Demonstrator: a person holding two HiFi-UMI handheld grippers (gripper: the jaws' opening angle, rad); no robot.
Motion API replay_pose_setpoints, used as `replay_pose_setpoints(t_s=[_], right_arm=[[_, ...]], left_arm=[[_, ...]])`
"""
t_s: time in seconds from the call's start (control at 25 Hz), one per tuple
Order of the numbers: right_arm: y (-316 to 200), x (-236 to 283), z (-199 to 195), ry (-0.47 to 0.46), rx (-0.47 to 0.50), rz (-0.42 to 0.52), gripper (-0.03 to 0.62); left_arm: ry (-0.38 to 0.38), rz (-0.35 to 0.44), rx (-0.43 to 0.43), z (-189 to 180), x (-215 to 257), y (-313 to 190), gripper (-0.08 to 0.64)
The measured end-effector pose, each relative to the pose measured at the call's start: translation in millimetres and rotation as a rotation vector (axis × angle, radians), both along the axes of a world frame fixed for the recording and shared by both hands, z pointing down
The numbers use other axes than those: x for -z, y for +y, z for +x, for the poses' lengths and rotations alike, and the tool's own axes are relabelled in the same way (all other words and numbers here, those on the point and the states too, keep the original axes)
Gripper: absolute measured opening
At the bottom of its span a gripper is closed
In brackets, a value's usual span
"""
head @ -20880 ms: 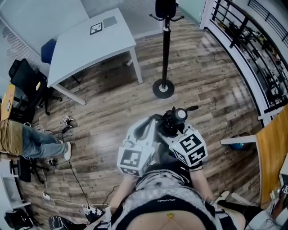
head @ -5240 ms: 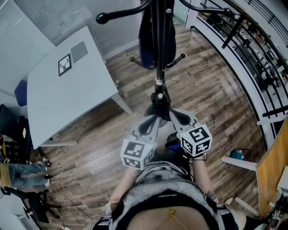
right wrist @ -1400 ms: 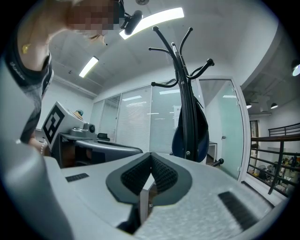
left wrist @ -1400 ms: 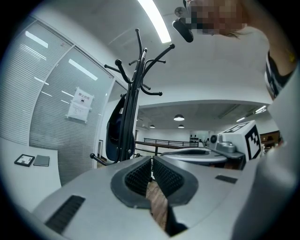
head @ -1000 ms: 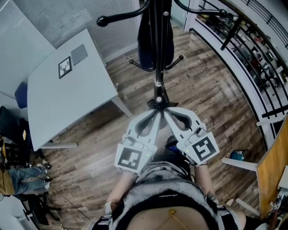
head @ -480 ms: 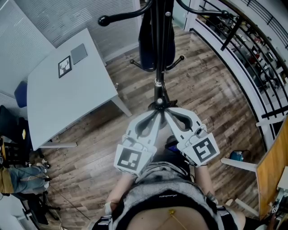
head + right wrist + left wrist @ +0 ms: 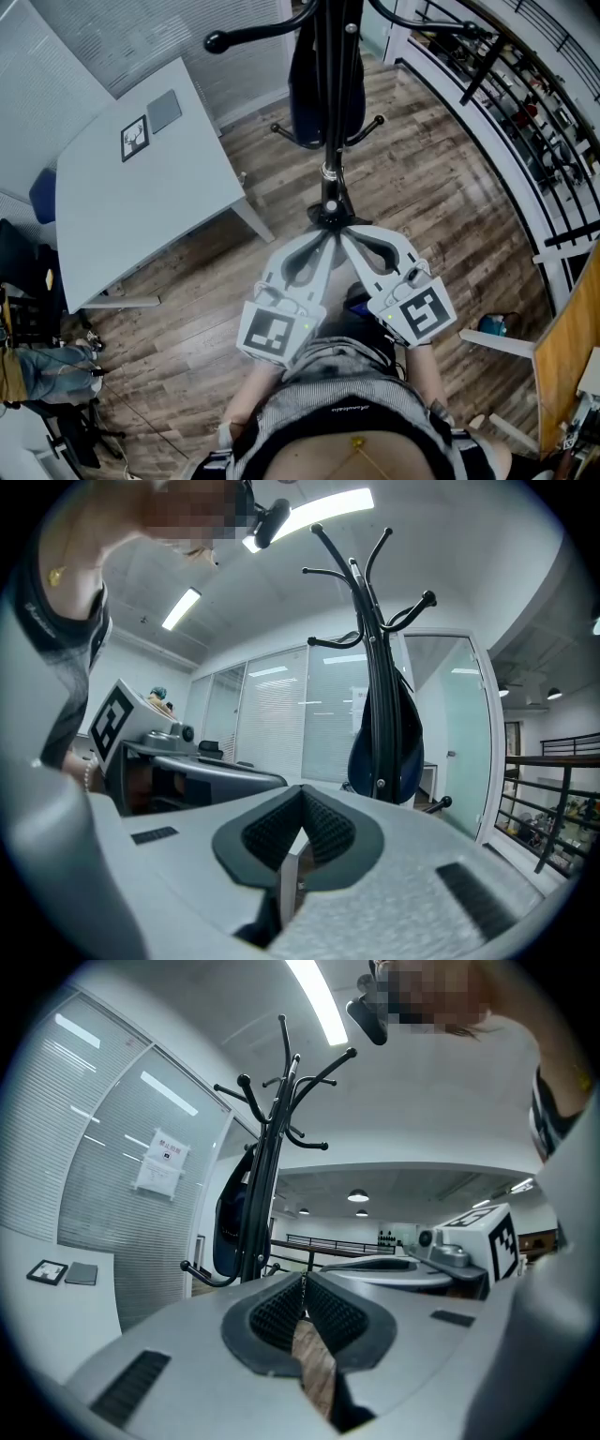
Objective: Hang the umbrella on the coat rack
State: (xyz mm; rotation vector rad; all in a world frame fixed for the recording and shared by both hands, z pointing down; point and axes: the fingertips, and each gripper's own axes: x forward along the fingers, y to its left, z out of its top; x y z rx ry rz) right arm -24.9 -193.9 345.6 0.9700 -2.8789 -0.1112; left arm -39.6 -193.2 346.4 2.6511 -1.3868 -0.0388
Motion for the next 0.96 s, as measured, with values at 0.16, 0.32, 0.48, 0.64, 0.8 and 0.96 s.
replay_pose_setpoints(t_s=[0.16, 0.32, 0.48, 0.64, 0.8, 0.96], right_arm=[[0, -4, 0, -0.006, -0.007, -0.024, 0.002], [-1, -6, -2, 0.0, 0.0, -0.033, 0.002], [-4, -8, -2, 0.005, 0.0, -0.027, 0.002], [-1, -12, -2, 0.014, -0.004, -0.066, 0.002], [-2, -10, -2, 0.021, -0.001, -0.037, 0.002], [-3, -15, -1, 0.034, -0.006, -0.053, 0.002]], left_arm=[[-0.004, -0.002, -0.002, 0, -2, 0, 0.015], [-0.007, -0.004, -0.006, 0, -4, -1, 0.015], [-0.008, -0.01, -0.006, -1, -6, -3, 0.015], [-0.009, -0.011, -0.007, -1, -6, -2, 0.015], [0.001, 0.005, -0.002, -2, -7, -2, 0.015], [-0.02, -0.018, -0.01, -1, -7, -1, 0.015]])
